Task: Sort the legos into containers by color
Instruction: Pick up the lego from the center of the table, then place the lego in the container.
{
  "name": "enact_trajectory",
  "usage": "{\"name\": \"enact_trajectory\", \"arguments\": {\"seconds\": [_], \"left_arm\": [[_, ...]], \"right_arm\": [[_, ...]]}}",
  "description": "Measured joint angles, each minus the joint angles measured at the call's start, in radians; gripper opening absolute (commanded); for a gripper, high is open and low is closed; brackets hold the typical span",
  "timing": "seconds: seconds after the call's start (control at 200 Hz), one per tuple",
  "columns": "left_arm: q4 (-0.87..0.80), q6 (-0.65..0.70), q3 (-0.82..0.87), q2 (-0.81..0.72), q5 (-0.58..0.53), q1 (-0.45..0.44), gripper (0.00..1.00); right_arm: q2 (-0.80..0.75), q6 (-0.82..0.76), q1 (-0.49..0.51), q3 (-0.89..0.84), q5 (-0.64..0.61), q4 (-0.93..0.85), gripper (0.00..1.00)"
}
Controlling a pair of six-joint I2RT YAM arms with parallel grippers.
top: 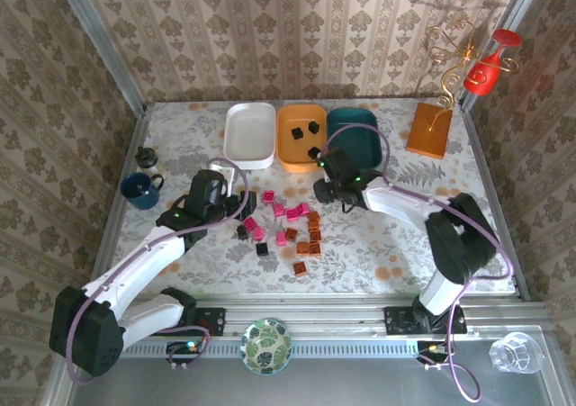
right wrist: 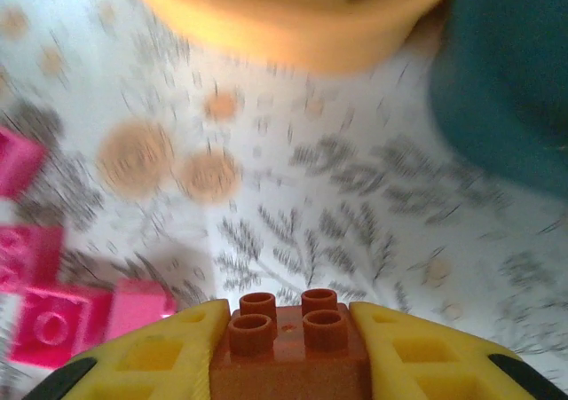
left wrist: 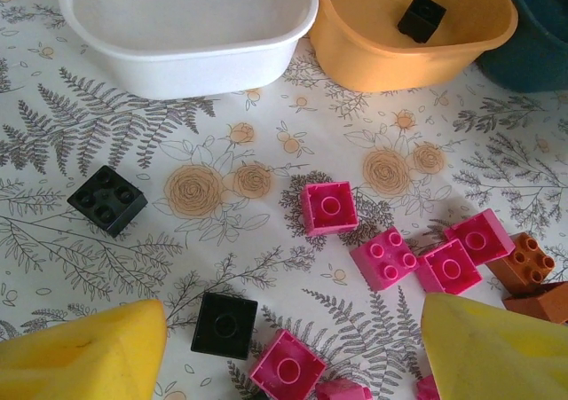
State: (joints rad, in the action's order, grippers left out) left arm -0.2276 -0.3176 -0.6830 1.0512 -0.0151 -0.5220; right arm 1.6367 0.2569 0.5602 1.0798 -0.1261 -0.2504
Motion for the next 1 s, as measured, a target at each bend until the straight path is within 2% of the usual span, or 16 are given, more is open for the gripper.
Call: {"name": "enact_trajectory", "arguments": {"seconds": [0.085,0.19,0.515,0.74,0.83,0.935,0.995], "left_arm": [[0.011,0.0,0.001,0.0,0.004,0.0,0.77],[0.024,-0.001,0.002,0.0,0.003,0.0,0.77],[0.079,-0.004,0.008,0.003,0.0,0.04,0.78],[0.104,-0.004,0.009,0.017,0.005,0.043,0.78],[0.11,-0.004,0.01,0.035,0.009,0.047,0.78],[0.112,-0.004,0.014,0.047,0.016,0.048,0.78],[0.109,-0.004,0.016,0.05,0.021,0.048,0.78]], "right_arm": [[-0.054,0.0,-0.027,0.005,0.006,0.051,0.37],[-0.037,0.004,-0.043,0.05,0.015,0.093,0.36],[0.216,0.068,-0.047,0.276,0.058,0.265,0.35],[0.307,0.108,-0.173,0.343,0.028,0.275,0.36],[0.366,0.122,-0.236,0.402,0.018,0.267,0.45],[0.434,0.135,-0.292,0.467,0.005,0.243,0.64],[0.454,0.132,-0.308,0.484,0.002,0.222,0.71]]}}
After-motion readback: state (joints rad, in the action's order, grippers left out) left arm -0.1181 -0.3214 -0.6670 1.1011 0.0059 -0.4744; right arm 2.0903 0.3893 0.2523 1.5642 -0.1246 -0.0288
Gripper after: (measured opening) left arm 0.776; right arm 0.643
